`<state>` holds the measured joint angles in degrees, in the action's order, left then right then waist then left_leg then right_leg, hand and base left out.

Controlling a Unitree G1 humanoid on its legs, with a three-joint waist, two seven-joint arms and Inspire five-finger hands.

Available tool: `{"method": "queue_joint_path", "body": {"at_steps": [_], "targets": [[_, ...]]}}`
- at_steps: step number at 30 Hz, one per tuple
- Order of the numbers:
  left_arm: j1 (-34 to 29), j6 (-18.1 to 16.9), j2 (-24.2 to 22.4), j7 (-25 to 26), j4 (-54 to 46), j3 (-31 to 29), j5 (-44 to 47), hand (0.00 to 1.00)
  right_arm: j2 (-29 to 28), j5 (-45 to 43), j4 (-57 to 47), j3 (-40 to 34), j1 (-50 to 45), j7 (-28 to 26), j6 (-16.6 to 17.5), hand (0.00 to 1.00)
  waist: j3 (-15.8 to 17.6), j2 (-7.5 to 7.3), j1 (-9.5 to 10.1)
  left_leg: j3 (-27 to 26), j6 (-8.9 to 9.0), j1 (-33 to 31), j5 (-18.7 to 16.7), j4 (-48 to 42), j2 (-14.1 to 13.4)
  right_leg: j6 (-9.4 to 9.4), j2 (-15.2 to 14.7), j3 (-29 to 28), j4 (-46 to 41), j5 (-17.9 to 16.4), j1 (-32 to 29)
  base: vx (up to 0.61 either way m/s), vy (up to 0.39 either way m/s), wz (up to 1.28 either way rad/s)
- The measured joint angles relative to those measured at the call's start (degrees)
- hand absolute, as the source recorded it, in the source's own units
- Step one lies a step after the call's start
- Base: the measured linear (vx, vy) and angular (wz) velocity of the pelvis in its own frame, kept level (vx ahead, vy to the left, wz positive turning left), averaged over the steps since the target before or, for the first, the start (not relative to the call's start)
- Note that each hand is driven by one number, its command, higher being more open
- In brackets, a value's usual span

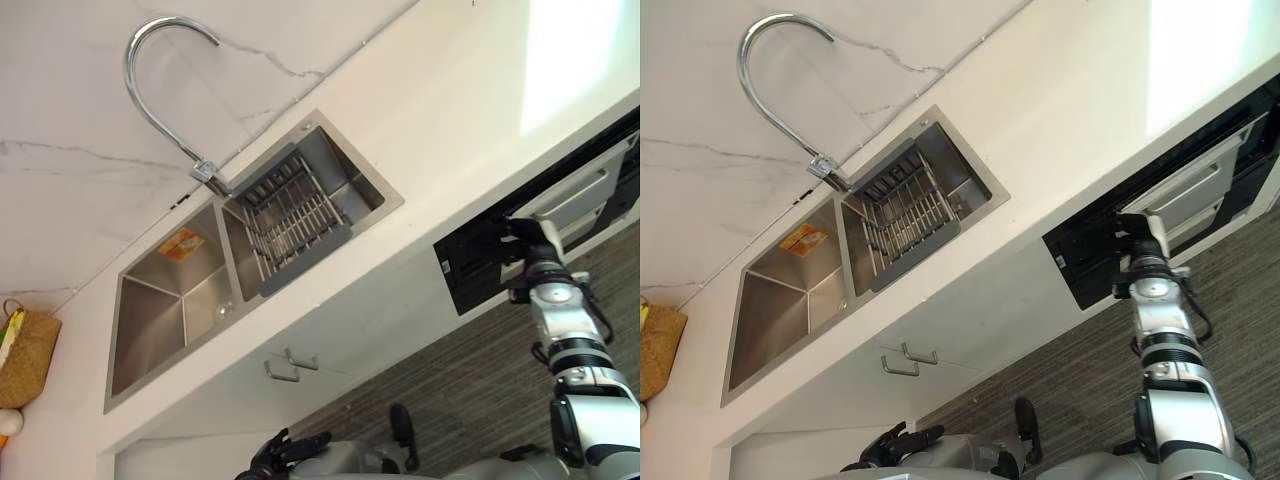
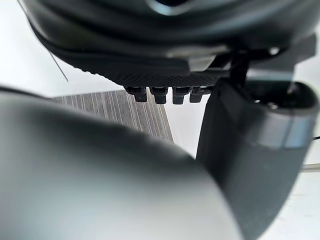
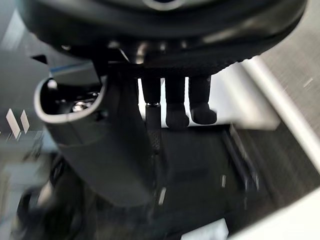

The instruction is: Walk over to the sink, pick up the cup, carry it to the dishwasher, place the cup inside the dishwasher, then close the dishwasher door

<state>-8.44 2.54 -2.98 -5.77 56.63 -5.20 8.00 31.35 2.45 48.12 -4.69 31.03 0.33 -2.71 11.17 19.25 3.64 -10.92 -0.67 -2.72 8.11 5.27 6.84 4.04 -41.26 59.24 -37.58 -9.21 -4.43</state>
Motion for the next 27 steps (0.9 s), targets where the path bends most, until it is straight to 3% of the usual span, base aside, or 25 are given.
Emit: {"method": "queue_joint_path", "body": {"at_steps": [5,9,12,14,17,18,20,21,22,23,24,25,27], "targets": [[-0.4,-0.7,0.9,-3.6,0.5,-1.1,0.1,1.00,0.0,-0.2,0.9,0.6,-0.5,-7.9,-0.3,1.00,-0.5,-1.80,0.21,-0.7,0.17,0.6,-0.1,0.1,-1.1,0.03,2.0,-1.7,1.7,0.3,-0.3,-0.03,-0.025,-0.14],[-0.4,-0.7,3.1,-7.5,1.6,-1.3,3.0,1.00,-1.2,-3.7,0.4,-2.1,-6.6,-13.4,2.0,1.00,-1.4,-4.58,0.43,-1.0,0.99,0.9,-0.1,0.1,-3.6,-0.33,6.1,-2.9,4.5,0.6,-0.6,-0.01,-0.071,-0.22],[-0.4,-0.1,5.2,-8.9,2.1,-2.7,4.5,1.00,-4.1,-4.5,2.0,-11.0,-15.9,-16.6,5.9,1.00,-1.7,-8.60,-0.09,-0.8,1.72,1.1,-0.4,0.1,-5.0,-0.47,8.4,-3.1,6.0,0.7,-0.4,0.03,-0.087,-0.12],[-0.3,0.9,6.7,-9.7,2.9,-4.0,4.5,1.00,-6.0,-4.5,9.6,-19.9,-23.0,-16.5,8.6,1.00,-2.4,-11.59,-1.50,0.3,2.15,2.0,-1.0,0.1,-5.5,-0.13,9.6,-6.0,6.0,1.8,0.6,0.07,-0.046,0.15],[0.2,1.6,7.3,-10.0,4.5,-5.7,5.0,1.00,-8.9,-4.9,15.9,-30.5,-30.9,-15.0,12.3,1.00,-2.5,-12.69,-3.56,2.8,1.77,3.0,-1.4,0.1,-6.8,-2.40,11.3,-13.3,4.0,5.3,0.6,0.06,0.025,0.41],[0.4,2.0,7.8,-9.8,5.5,-5.8,6.0,1.00,-10.9,-5.9,17.2,-34.3,-34.8,-14.1,13.2,1.00,-2.6,-12.94,-4.65,4.4,1.77,3.3,-1.6,0.1,-7.7,-3.74,13.1,-18.5,3.5,7.5,0.3,0.05,0.054,0.64],[0.5,2.5,8.7,-9.4,6.4,-6.2,7.2,1.00,-15.1,-7.0,18.9,-37.9,-39.3,-12.4,13.5,1.00,-3.1,-13.94,-5.73,6.8,2.06,3.5,-2.6,0.1,-8.6,-4.20,16.6,-25.8,3.8,10.1,0.2,0.05,0.046,0.66],[0.6,3.2,9.2,-9.2,6.4,-7.5,8.0,1.00,-18.4,-6.9,19.1,-38.5,-41.3,-11.2,13.7,1.00,-3.0,-14.93,-6.36,8.8,1.99,4.0,-2.5,0.1,-9.1,-3.26,18.7,-30.6,3.4,8.8,-0.1,0.03,-0.062,0.58],[0.5,4.0,9.5,-8.8,6.5,-8.8,8.4,1.00,-21.8,-6.7,19.4,-38.3,-42.8,-10.4,13.8,1.00,-3.5,-16.11,-6.47,10.2,2.03,3.9,-2.5,0.1,-10.1,-1.27,23.6,-35.3,6.6,4.1,0.3,0.01,-0.127,0.51],[0.5,4.4,9.7,-8.4,6.5,-9.4,8.8,1.00,-23.2,-6.6,19.8,-38.0,-43.2,-10.0,13.8,1.00,-3.8,-16.84,-6.55,10.8,2.14,3.6,-2.4,0.1,-10.2,-0.61,26.5,-37.3,9.6,2.4,0.9,-0.04,-0.268,0.46],[0.6,4.9,10.4,-8.2,6.8,-10.8,9.1,1.00,-25.4,-5.7,20.8,-36.8,-43.6,-9.3,13.8,1.00,-4.3,-18.72,-6.99,12.2,2.45,3.0,-2.2,0.1,-9.5,-0.51,32.0,-41.8,19.4,0.9,3.5,-0.05,-0.255,0.53],[1.1,4.9,11.0,-7.9,7.3,-11.8,9.1,1.00,-26.1,-4.8,21.2,-36.1,-43.7,-8.8,13.8,1.00,-4.2,-19.80,-7.42,13.2,2.93,2.7,-1.5,0.1,-8.3,-1.06,33.9,-43.3,24.8,-0.4,5.4,-0.04,-0.216,0.75],[1.5,5.0,9.4,-6.5,7.4,-13.7,9.3,1.00,-27.2,-4.5,20.4,-36.3,-44.1,-7.0,13.8,1.00,-4.4,-18.75,-7.55,13.2,2.37,2.6,-1.7,-0.8,-8.3,-0.88,34.7,-42.6,27.0,-0.3,6.7,0.03,-0.051,0.56]]}}
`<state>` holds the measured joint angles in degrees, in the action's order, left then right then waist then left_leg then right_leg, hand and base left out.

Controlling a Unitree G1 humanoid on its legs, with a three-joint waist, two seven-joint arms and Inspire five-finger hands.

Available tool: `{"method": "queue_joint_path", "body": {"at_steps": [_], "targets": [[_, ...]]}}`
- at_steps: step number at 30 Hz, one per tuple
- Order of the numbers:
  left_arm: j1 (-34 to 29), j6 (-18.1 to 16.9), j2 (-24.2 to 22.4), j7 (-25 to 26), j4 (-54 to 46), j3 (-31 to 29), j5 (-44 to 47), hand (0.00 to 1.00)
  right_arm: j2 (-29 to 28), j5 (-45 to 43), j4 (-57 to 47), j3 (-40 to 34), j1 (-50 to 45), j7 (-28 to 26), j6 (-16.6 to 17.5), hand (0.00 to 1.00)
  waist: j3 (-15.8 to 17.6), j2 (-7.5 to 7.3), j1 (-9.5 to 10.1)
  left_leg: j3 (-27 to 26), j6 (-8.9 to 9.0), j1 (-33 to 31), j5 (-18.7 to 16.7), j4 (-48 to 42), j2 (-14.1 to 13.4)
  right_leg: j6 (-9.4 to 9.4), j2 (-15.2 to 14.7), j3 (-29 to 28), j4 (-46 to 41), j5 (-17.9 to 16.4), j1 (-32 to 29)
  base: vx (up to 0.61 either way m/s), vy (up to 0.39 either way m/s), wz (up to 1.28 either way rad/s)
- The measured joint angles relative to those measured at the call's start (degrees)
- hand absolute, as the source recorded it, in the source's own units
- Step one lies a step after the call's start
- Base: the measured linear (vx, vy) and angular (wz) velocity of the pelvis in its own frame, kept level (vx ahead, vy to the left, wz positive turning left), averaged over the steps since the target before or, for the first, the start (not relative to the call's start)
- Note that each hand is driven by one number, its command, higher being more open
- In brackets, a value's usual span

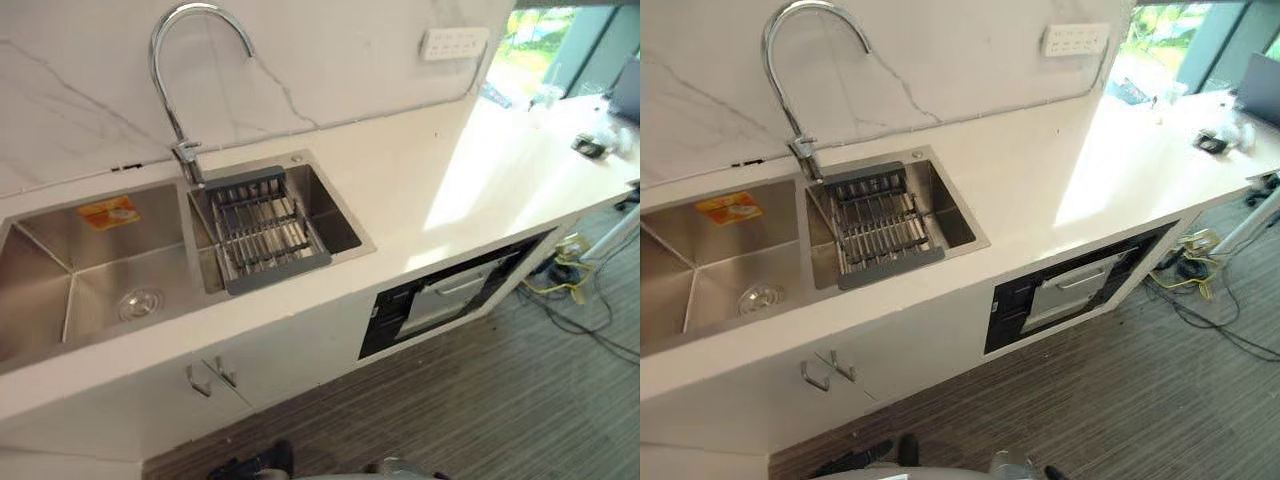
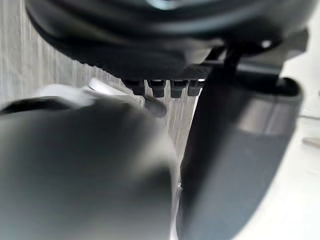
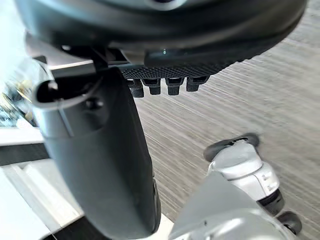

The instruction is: Walk over to the sink, pick up the cup, carry it to the dishwasher, place the cup inside the dishwasher, then close the dishwasher door

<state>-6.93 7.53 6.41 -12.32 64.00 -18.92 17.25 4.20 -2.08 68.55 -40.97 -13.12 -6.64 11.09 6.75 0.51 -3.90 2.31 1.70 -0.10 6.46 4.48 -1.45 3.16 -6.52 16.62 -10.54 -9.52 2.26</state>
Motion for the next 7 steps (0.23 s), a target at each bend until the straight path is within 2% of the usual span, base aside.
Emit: {"method": "queue_joint_path", "body": {"at_steps": [3,7], "targets": [[-1.0,-0.3,-1.0,1.9,-0.1,-3.6,2.0,1.00,-2.8,-0.1,-1.6,0.4,0.0,0.4,-0.3,1.00,-0.2,-0.44,0.58,2.3,0.48,1.6,1.8,0.9,-0.3,0.34,0.9,2.6,2.4,-0.2,4.2,0.05,-0.061,0.46],[-1.6,-0.9,-2.1,4.1,-0.1,-5.7,3.7,1.00,-3.4,-0.2,-2.8,5.5,2.0,0.4,-0.2,1.00,-0.5,-0.85,2.99,3.4,0.72,1.3,2.2,1.0,0.6,0.80,1.2,2.8,3.9,0.2,5.8,0.08,-0.050,0.24]]}}
